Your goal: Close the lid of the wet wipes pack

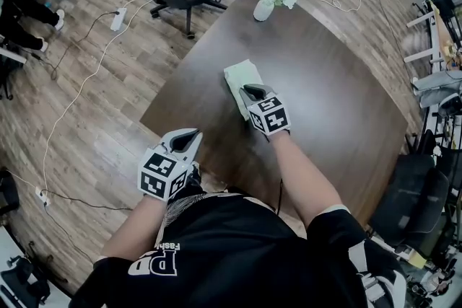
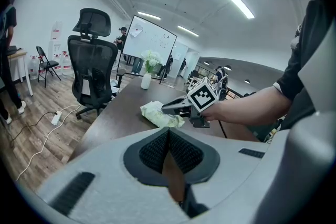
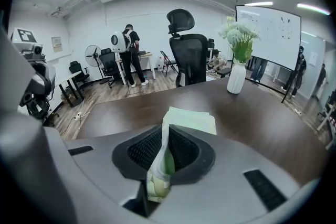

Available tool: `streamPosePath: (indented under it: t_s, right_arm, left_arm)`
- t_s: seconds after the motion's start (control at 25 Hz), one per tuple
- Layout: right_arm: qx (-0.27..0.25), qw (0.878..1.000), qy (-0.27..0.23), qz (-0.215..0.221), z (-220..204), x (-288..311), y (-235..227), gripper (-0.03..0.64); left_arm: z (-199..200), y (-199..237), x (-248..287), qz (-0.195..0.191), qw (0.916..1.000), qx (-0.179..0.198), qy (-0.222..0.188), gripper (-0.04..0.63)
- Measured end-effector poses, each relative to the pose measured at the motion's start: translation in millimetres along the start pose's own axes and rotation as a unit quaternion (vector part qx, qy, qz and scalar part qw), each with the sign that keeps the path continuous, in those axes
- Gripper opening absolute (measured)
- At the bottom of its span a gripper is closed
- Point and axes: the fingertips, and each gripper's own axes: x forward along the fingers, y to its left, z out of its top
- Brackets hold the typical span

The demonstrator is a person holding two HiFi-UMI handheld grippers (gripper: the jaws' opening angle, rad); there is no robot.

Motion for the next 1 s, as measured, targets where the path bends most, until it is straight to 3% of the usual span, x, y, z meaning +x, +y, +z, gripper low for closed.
streamPosePath:
  t_s: [0.76,1.0]
  right_arm:
    - [-0.041,0.999,0.023,-0.015,-9.7,13.6,3.9,0.040]
    - [-0.022,1.000,0.013,-0.005,-9.3,14.3,1.2,0.032]
  left_arm:
    - [-3.6,-2.2,-2.5,0.013,0.9999,-0.010,0.000,0.017]
    - [-2.7,-9.3,-3.2,0.018,0.9998,-0.007,-0.001,0.017]
